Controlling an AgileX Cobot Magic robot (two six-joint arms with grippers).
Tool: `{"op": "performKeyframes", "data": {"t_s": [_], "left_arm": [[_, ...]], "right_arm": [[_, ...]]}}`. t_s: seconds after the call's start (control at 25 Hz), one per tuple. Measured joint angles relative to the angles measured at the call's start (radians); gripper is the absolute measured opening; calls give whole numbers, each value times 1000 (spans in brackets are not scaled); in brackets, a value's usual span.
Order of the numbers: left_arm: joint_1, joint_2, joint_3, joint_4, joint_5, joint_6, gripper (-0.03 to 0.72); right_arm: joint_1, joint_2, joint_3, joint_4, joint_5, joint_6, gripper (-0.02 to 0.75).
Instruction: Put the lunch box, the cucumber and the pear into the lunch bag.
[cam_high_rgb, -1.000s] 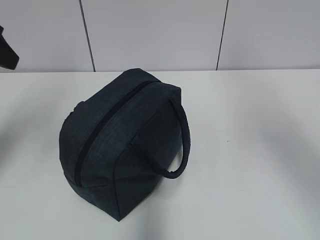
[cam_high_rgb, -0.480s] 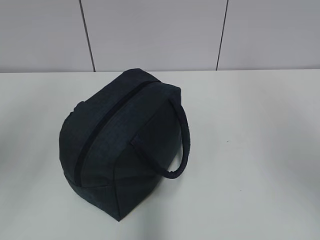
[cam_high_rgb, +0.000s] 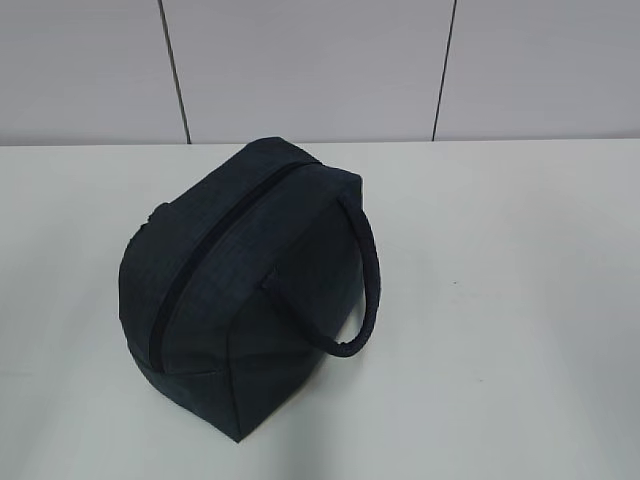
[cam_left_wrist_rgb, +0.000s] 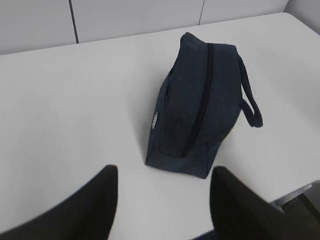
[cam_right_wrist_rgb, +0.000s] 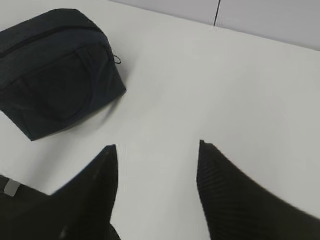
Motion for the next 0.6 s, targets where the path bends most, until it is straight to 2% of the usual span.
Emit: {"op": "performKeyframes", "data": {"t_s": [0.32, 0.6], "left_arm": [[0, -180, 23, 0, 132, 0, 359], [0, -281, 24, 7, 148, 0, 358]], "right_arm": [[0, -170, 57, 31, 59, -4, 424], [0, -361, 153, 65, 84, -17, 424]]}}
